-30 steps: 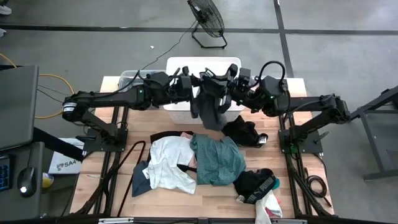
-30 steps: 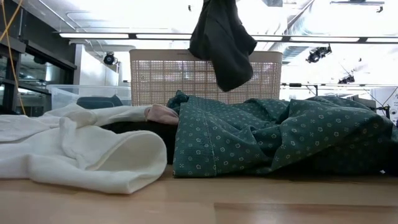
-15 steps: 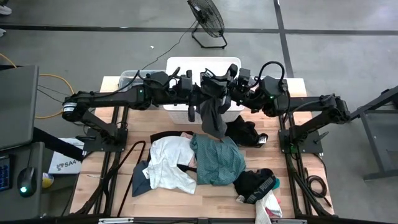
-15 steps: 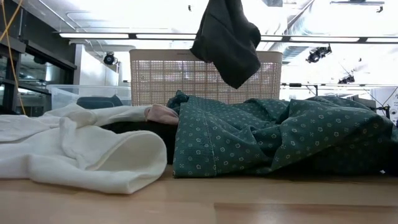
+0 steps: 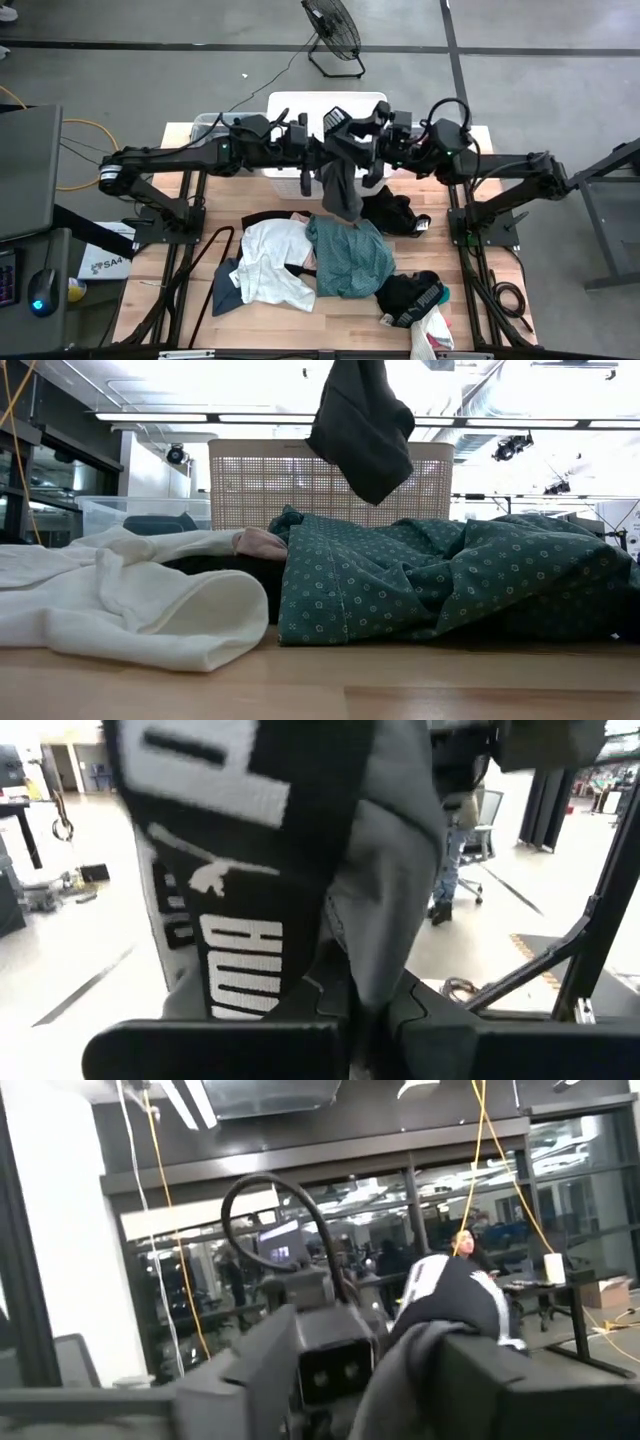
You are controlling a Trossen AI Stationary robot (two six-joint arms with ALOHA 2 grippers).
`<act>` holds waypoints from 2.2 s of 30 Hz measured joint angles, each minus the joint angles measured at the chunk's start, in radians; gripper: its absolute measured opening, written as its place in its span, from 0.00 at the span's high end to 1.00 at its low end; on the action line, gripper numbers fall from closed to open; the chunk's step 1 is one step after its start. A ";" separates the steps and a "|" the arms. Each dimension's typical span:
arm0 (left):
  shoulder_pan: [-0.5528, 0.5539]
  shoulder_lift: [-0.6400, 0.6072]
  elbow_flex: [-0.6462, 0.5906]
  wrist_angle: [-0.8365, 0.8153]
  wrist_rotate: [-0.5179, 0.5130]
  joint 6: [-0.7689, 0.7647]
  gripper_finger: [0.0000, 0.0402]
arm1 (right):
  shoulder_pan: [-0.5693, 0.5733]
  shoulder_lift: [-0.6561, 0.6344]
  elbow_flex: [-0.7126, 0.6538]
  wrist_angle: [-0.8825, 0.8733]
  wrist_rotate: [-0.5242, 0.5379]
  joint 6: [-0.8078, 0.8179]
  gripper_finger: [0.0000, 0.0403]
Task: Pick & Place Cloths
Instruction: Put the gray boxers into the transparent bin
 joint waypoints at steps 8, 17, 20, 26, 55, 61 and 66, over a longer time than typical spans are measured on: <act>0.000 -0.096 0.000 -0.095 -0.053 0.060 1.00 | 0.000 -0.109 0.000 -0.157 -0.012 0.007 0.27; 0.000 -0.254 0.000 -0.231 -0.230 0.165 1.00 | 0.000 -0.173 0.000 -0.266 -0.003 0.028 0.27; 0.000 -0.308 0.000 -0.258 -0.323 0.218 1.00 | 0.000 -0.176 0.000 -0.301 -0.003 0.031 0.27; 0.000 -0.402 0.000 -0.333 -0.612 0.345 1.00 | 0.000 -0.177 0.000 -0.375 -0.003 0.064 0.27; 0.463 -0.404 0.000 -0.552 -0.811 0.688 1.00 | 0.000 -0.176 0.000 -0.423 -0.004 0.110 0.27; 0.540 -0.372 0.000 -0.789 -0.742 0.433 1.00 | 0.000 -0.176 0.000 -0.445 -0.004 0.114 0.27; 0.580 -0.319 0.000 -0.982 -0.673 0.252 1.00 | 0.000 -0.176 0.000 -0.449 -0.004 0.117 0.27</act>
